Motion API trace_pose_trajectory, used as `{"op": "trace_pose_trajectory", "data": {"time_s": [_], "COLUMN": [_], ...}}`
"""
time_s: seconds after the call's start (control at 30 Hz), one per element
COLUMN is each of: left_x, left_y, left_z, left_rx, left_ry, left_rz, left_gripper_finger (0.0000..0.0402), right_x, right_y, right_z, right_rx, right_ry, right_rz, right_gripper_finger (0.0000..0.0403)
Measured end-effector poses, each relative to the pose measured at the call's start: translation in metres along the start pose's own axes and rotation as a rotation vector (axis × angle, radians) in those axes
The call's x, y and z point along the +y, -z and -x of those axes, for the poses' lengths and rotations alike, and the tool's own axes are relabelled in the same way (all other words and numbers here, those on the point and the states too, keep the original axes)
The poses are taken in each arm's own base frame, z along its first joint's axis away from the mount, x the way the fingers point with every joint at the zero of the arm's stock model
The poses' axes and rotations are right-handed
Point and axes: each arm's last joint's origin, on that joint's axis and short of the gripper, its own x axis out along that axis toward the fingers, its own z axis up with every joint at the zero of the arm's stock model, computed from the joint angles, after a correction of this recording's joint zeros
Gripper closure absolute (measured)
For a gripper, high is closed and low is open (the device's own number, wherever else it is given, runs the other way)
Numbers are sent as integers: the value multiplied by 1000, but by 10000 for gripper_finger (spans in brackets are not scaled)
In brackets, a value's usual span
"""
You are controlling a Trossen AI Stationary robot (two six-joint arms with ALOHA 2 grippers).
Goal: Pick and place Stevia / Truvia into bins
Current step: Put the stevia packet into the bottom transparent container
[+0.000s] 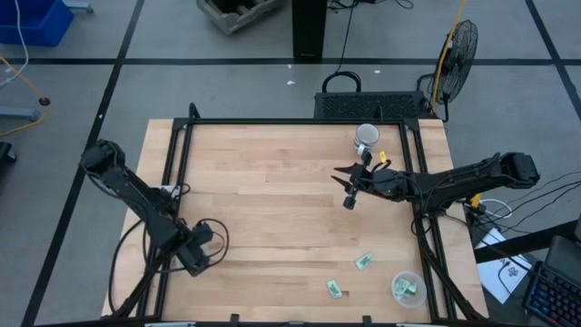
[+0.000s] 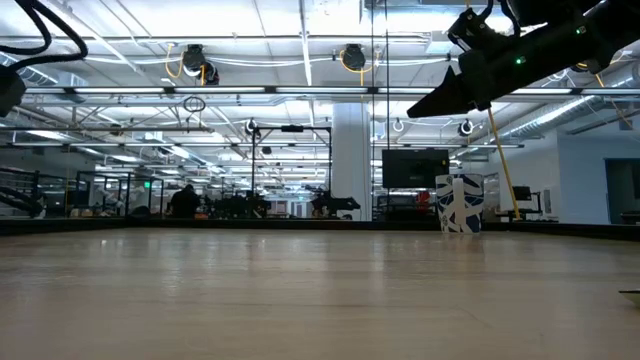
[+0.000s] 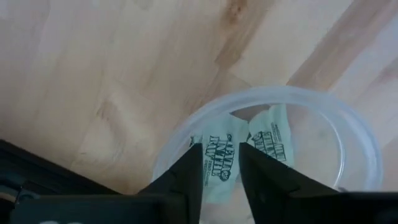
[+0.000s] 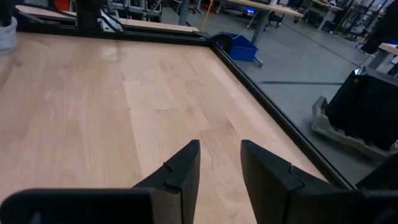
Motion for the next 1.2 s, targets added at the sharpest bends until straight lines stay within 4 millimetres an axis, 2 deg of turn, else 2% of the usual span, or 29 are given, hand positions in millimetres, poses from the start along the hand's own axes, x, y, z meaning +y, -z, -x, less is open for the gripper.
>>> {"op": "trace_pose_trajectory", "data": {"time_s": [0.13, 0.27, 0.37, 0.5, 0.63, 0.73, 0.83, 0.97, 1.1, 1.2], "left_x": [1, -2, -5, -5, -2, 1, 2, 5, 7, 10], "left_y": [-3, -7, -11, -16, -22, -28, -32, -38, -44, -49], "left_z": [4, 24, 48, 79, 98, 103, 104, 104, 105, 106], "left_rx": [100, 46, -87, -350, -586, -703, -741, -748, -772, -792], "left_ry": [36, 119, 200, 253, 209, 150, 105, 82, 42, -6], "left_rz": [56, 32, -10, -108, -214, -272, -297, -301, -316, -350], "left_gripper_finger": [280, 280, 279, 279, 279, 279, 279, 279, 279, 279], "right_x": [0, 4, 9, 16, 28, 38, 48, 57, 59, 60], "right_y": [0, 0, -2, -9, -18, -18, -10, 15, 40, 49], "right_z": [0, 0, 2, 6, 14, 20, 26, 34, 45, 52], "right_rx": [-1, -12, -31, -98, -187, -189, -107, 152, 465, 622], "right_ry": [-15, -147, -219, -278, -434, -508, -561, -607, -629, -656], "right_rz": [0, 0, -7, -42, -73, -91, -66, 0, -59, -160], "right_gripper_finger": [291, 290, 290, 290, 290, 290, 290, 290, 290, 291]}}
